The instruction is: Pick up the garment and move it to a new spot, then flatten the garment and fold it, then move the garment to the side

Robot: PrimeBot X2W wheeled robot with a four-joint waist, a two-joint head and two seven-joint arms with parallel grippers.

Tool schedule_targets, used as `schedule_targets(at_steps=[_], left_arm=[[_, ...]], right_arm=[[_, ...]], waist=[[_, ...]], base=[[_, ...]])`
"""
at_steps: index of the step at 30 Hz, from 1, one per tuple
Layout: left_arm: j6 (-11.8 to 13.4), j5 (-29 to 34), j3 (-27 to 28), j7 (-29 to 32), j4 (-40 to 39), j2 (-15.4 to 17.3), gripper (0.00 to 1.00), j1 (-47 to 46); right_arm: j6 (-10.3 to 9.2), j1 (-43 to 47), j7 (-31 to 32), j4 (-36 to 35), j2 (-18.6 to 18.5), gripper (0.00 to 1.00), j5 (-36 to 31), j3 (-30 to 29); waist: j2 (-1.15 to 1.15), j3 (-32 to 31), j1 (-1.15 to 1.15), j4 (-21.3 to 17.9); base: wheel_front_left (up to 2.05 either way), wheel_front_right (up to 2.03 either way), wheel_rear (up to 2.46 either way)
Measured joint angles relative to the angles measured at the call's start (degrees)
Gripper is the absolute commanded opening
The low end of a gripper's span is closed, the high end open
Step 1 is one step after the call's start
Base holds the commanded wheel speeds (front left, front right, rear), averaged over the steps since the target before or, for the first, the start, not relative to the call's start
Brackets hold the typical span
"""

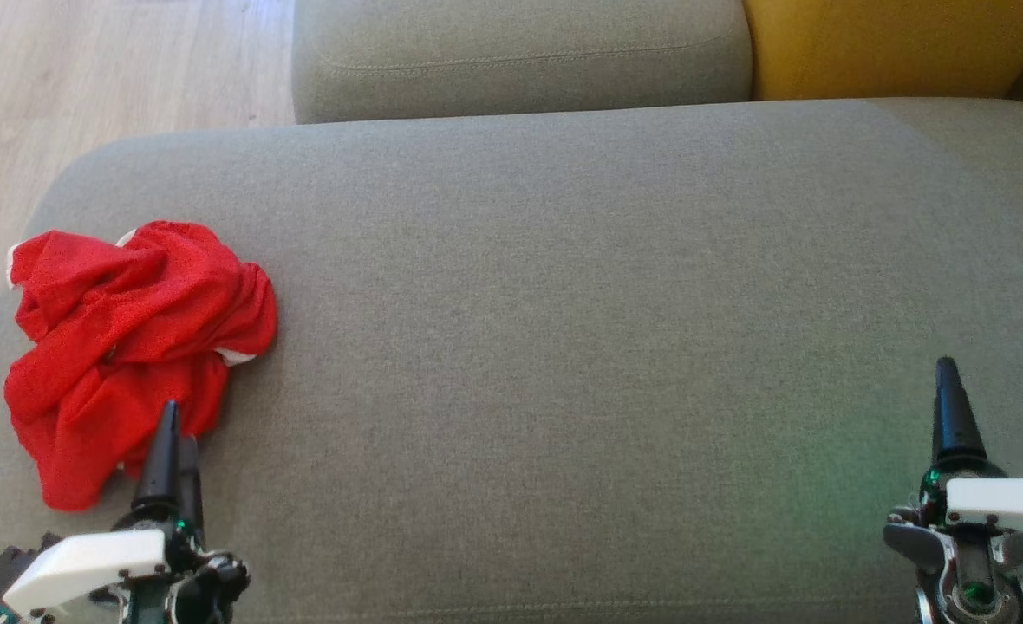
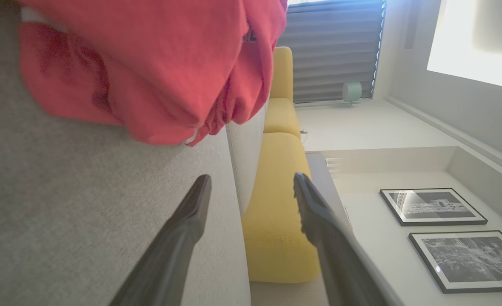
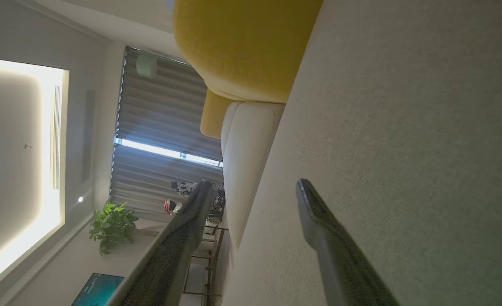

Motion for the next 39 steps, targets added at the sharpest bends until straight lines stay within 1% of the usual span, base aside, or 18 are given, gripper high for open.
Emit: schedule_targets(at_steps=[8,11,16,29,39], left_arm=[[-0.03,3.75,1.19,-1.31,-3.16,-0.01,1.0,-1.48],[-0.04,4.75,1.88,-1.63,-4.17,0.02,1.0,-1.72],[-0.04,8.32,2.03,-2.54,-6.43,0.02,1.0,-2.38],[-0.03,20.61,1.26,-4.54,-11.06,0.02,1.0,-2.49],[0.27,32.29,-3.43,-6.27,-13.51,0.08,1.0,-2.5]], right_arm=[[0.0,-1.29,-1.58,-3.75,0.0,1.0,-8.1,0.2],[0.0,-1.59,-1.91,-4.75,0.0,1.0,-10.06,0.45],[0.0,-1.62,-2.77,-6.31,0.0,1.0,-15.62,0.69],[0.0,-2.41,-4.92,-9.87,-0.02,1.0,-31.72,3.44],[0.0,-2.4,-6.45,-11.12,-0.07,1.0,-44.69,5.64]], waist=[[0.0,0.07,0.0,0.29],[0.0,0.12,0.0,0.35],[0.0,0.25,0.0,0.52],[0.0,0.1,0.0,0.83],[0.0,0.1,0.0,0.79]], base=[[0.0,0.0,0.0],[0.0,0.0,0.0],[0.0,0.0,0.0],[0.0,0.0,0.0],[0.0,0.0,0.0]])
